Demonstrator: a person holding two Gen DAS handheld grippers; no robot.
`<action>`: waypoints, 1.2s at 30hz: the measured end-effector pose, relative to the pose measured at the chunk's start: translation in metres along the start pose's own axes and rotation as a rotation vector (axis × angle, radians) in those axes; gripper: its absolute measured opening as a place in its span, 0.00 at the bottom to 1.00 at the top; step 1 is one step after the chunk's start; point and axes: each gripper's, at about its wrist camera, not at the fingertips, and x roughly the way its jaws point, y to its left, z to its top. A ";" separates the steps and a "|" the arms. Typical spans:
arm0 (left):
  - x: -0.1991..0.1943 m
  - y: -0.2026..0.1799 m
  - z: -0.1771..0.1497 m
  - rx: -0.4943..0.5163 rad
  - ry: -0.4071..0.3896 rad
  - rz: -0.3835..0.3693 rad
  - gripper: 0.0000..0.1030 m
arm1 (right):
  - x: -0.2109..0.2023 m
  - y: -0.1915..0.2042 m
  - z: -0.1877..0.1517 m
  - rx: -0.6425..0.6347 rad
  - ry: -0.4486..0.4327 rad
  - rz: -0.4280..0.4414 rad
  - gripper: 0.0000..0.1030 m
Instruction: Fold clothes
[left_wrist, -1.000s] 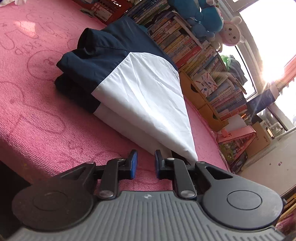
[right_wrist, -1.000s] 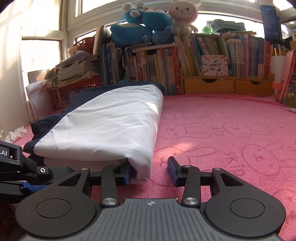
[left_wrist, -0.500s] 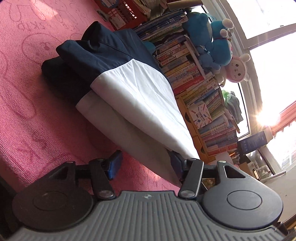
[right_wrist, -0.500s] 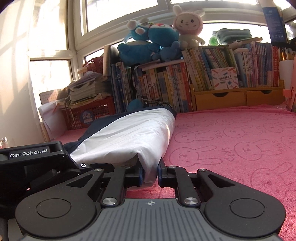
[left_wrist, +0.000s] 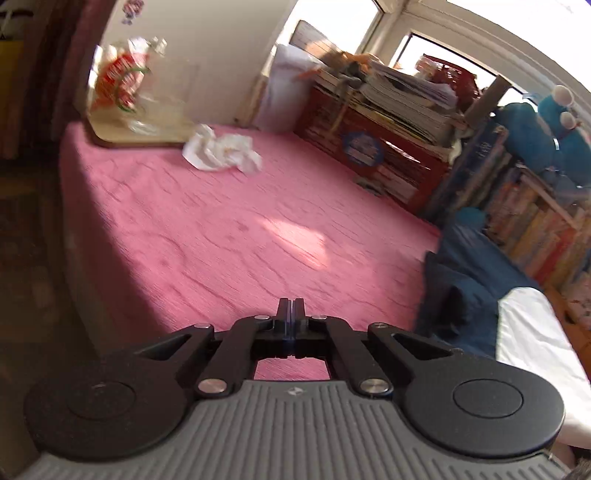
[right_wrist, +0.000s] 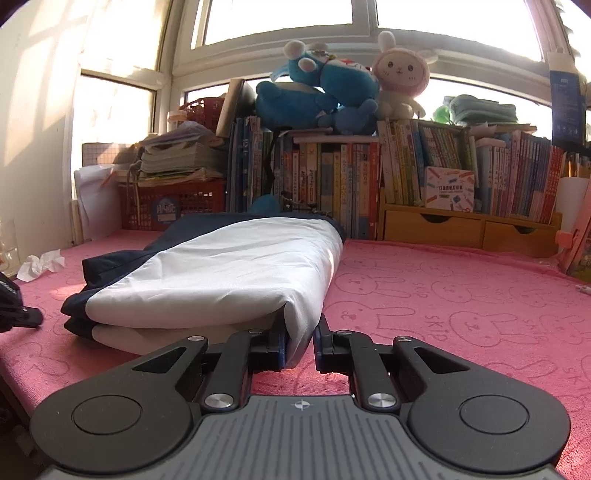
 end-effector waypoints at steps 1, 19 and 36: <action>0.000 -0.003 -0.003 -0.031 0.046 -0.081 0.00 | 0.001 -0.001 -0.001 0.001 0.002 0.004 0.15; 0.040 -0.077 -0.059 -0.313 0.461 -0.693 0.38 | 0.001 -0.009 -0.016 0.010 -0.021 0.045 0.15; 0.031 -0.032 -0.012 -0.192 0.138 -0.460 0.06 | 0.007 -0.001 -0.028 -0.018 -0.008 -0.030 0.15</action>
